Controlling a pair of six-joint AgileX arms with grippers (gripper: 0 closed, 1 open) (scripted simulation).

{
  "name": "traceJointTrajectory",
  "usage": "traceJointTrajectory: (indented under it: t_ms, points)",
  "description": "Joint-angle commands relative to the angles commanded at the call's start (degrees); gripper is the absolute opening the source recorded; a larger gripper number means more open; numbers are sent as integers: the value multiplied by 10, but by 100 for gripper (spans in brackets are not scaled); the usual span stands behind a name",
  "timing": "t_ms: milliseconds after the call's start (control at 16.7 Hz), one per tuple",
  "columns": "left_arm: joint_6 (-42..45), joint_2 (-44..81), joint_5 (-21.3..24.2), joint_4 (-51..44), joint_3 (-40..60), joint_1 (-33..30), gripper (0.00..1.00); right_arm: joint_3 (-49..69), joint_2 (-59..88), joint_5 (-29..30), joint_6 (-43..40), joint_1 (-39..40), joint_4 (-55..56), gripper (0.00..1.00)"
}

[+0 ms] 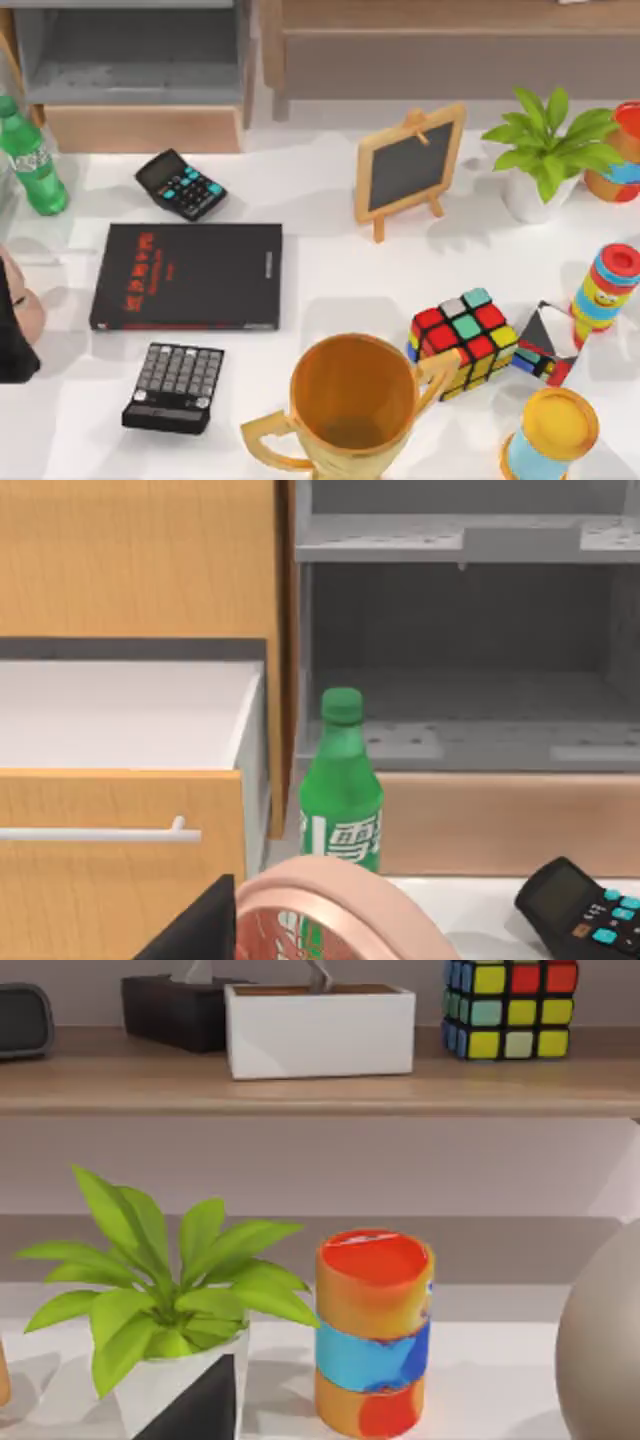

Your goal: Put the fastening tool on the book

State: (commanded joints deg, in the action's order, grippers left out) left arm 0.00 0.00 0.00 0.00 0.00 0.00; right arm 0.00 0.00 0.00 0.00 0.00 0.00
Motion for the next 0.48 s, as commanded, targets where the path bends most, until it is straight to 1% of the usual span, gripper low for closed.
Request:
traceJointTrajectory:
  t_ms: [240, 360, 480]
  points:
    - [4, 11, 4, -7, 15, -1, 100, 0, 0, 0, 0, 0, 0, 100]
    - [14, 42, 13, -26, 55, -3, 100, 0, 0, 0, 0, 0, 0, 100]
    - [28, 89, 24, -58, 117, -4, 100, 0, 0, 0, 0, 0, 0, 100]
